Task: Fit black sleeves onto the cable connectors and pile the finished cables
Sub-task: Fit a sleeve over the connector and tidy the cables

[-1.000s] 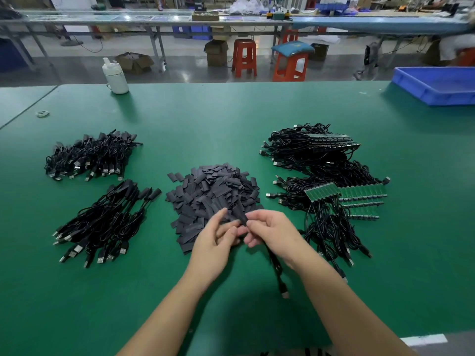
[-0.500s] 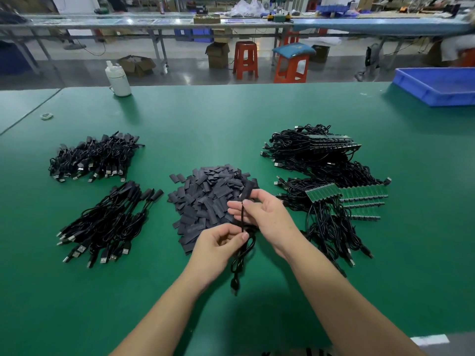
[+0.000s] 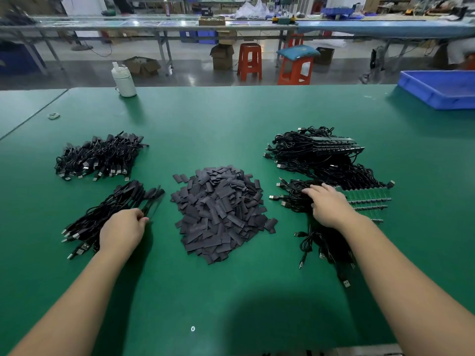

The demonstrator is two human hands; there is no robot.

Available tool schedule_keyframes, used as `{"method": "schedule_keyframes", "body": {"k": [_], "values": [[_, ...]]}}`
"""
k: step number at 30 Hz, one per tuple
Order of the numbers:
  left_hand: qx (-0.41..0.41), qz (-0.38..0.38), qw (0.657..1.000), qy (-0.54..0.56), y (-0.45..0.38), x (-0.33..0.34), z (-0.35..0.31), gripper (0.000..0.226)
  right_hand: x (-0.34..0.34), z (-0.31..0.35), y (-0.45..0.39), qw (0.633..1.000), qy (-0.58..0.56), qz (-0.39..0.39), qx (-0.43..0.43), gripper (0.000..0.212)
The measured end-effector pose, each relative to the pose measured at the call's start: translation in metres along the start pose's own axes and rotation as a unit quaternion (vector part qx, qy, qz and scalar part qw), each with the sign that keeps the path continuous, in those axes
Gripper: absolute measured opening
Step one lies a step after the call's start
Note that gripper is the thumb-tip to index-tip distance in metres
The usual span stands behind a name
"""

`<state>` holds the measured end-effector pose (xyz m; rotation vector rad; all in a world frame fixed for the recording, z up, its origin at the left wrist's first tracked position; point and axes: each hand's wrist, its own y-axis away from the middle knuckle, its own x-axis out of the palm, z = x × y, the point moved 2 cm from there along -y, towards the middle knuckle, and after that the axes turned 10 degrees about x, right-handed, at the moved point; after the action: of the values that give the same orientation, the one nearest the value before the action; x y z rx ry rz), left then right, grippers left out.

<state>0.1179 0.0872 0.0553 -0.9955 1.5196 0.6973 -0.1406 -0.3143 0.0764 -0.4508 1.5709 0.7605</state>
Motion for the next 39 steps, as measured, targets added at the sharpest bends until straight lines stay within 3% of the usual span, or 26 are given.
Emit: {"method": "schedule_keyframes", "body": {"k": [5,9,14,21,25,28,30,32,36,39], "values": [[0.015,-0.005,0.998,-0.067,-0.011,0.008,0.002,0.016,-0.012,-0.013,-0.009,0.998,-0.062,0.009,0.0,0.051],[-0.001,-0.025,0.997,-0.075,-0.015,0.013,0.004,0.016,-0.022,-0.024,-0.013,1.0,0.005,0.003,0.02,0.057],[-0.03,-0.055,0.996,-0.062,-0.015,0.02,0.009,0.018,-0.038,-0.025,-0.011,0.996,0.065,-0.058,-0.007,0.034],[0.08,-0.146,0.986,0.008,-0.01,0.012,-0.052,0.023,-0.065,-0.001,0.009,0.994,-0.087,-0.011,-0.06,0.012],[0.162,-0.103,0.957,0.218,0.01,0.003,-0.151,0.018,-0.072,0.023,0.02,0.991,-0.108,-0.014,-0.079,0.01],[0.166,0.08,0.883,0.431,0.031,0.005,-0.222,0.028,-0.072,0.034,0.025,0.991,-0.097,-0.035,-0.081,0.009],[0.164,0.148,0.849,0.479,0.041,0.01,-0.256,0.044,-0.072,0.039,0.029,0.992,-0.081,-0.058,-0.083,0.011],[0.154,0.156,0.856,0.468,0.044,0.014,-0.276,0.046,-0.073,0.041,0.033,0.991,-0.074,-0.071,-0.086,0.012],[0.128,0.106,0.89,0.424,0.044,0.019,-0.287,0.02,-0.072,0.042,0.038,0.99,-0.07,-0.08,-0.089,0.013],[0.108,0.081,0.897,0.42,0.047,0.019,-0.289,0.032,-0.071,0.044,0.04,0.991,-0.057,-0.093,-0.083,0.016]]}}
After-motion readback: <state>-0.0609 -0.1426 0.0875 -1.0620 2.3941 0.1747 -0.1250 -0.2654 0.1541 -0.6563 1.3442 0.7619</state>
